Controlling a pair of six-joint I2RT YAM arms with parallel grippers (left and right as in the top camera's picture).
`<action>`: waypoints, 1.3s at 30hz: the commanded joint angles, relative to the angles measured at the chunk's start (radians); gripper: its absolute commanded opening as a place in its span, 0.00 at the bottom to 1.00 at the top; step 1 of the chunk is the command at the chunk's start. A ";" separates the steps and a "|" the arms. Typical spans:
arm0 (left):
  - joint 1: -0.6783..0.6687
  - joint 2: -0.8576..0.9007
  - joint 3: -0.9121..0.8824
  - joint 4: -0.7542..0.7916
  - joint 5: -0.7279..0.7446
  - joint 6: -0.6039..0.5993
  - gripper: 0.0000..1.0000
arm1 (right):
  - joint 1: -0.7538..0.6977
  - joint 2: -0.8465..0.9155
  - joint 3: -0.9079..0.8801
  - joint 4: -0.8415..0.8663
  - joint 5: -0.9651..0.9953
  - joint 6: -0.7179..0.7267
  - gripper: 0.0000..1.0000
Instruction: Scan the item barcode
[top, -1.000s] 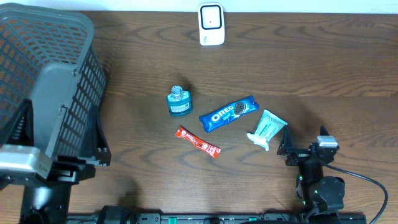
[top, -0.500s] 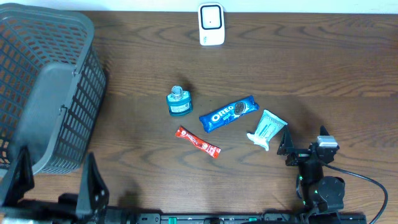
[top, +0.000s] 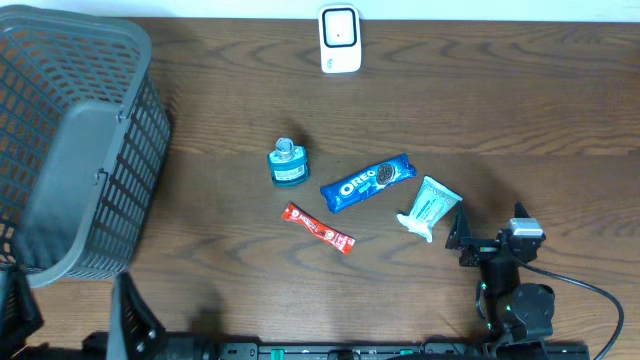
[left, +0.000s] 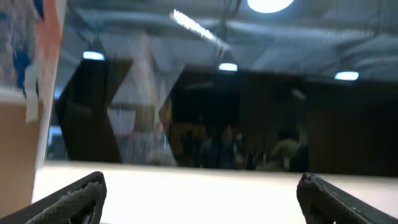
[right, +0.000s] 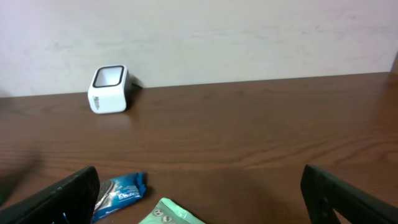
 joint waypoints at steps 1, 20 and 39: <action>0.004 -0.011 -0.002 0.035 0.017 -0.011 0.98 | 0.010 -0.002 -0.001 -0.003 0.013 -0.013 0.99; 0.004 0.335 -0.002 0.112 0.051 -0.107 0.98 | 0.010 -0.002 -0.001 -0.003 0.013 -0.013 0.99; 0.004 0.109 -0.256 0.035 -0.003 -0.023 0.98 | 0.010 -0.002 -0.001 -0.003 0.013 -0.013 0.99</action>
